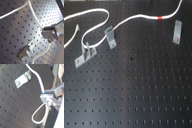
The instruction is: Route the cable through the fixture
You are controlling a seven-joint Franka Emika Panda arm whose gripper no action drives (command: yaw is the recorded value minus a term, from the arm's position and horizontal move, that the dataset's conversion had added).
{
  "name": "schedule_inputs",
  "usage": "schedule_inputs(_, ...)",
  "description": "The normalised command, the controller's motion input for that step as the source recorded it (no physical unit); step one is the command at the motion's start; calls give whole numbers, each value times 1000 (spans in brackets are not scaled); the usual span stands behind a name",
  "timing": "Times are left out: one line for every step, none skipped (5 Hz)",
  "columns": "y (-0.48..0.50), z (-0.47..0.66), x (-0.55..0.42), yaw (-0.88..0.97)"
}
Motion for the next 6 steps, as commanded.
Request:
schedule_inputs(-51,-1,-13,0)
schedule_inputs(37,81,-206,640)
schedule_inputs(36,118,-127,703)
schedule_inputs(-34,94,10,0)
schedule_inputs(-280,75,24,-431)
schedule_inputs(-300,75,-26,-389)
